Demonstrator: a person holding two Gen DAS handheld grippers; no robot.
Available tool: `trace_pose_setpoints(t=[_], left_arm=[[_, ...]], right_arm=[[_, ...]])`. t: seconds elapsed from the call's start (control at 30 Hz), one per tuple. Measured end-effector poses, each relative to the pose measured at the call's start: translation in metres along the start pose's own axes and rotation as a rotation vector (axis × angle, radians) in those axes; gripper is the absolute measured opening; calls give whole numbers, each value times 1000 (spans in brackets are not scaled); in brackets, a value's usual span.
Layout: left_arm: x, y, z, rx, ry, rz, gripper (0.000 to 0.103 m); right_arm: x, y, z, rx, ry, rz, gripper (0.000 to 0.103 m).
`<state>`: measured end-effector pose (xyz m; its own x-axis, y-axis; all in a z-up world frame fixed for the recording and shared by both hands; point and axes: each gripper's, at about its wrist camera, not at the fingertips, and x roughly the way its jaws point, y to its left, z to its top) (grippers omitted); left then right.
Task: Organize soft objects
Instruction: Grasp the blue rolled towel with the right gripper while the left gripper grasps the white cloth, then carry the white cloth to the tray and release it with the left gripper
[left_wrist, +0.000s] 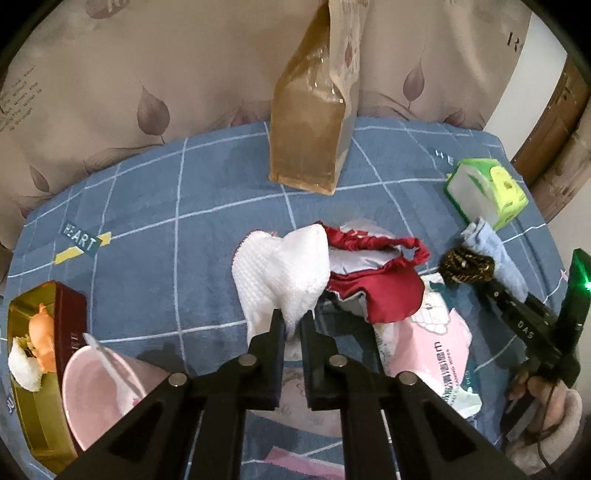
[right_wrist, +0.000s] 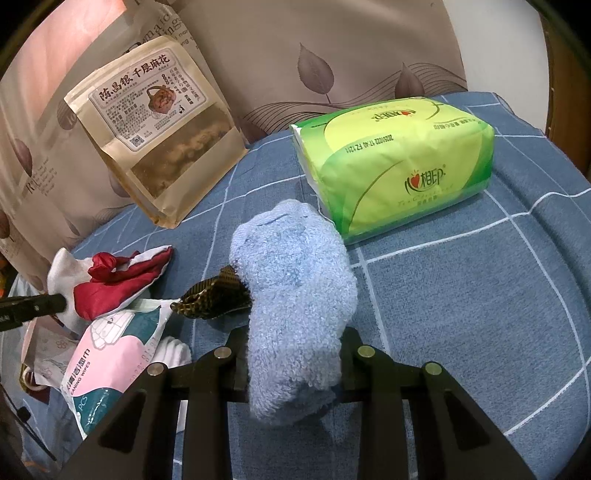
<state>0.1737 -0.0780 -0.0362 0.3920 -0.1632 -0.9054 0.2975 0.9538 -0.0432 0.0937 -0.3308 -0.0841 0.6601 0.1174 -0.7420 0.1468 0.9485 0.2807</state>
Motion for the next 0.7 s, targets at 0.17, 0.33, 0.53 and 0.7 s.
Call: trace_pose_setpoints(t=[0.17,0.33,0.53,0.7], left_arm=[[-17,5,1,-11,-26,-15,8],[-33,8,3,-16,-57,-11,8],[-55,23,4,-42,-96,15,8],[-71,48,4,-75,-119,57,8]], right_arm=[[0,0,0,7,0,7,27],[0,-1,0,8,-1,8,27],[0,0,0,8,-1,8,27],[0,-1,0,8,-2,9,27]])
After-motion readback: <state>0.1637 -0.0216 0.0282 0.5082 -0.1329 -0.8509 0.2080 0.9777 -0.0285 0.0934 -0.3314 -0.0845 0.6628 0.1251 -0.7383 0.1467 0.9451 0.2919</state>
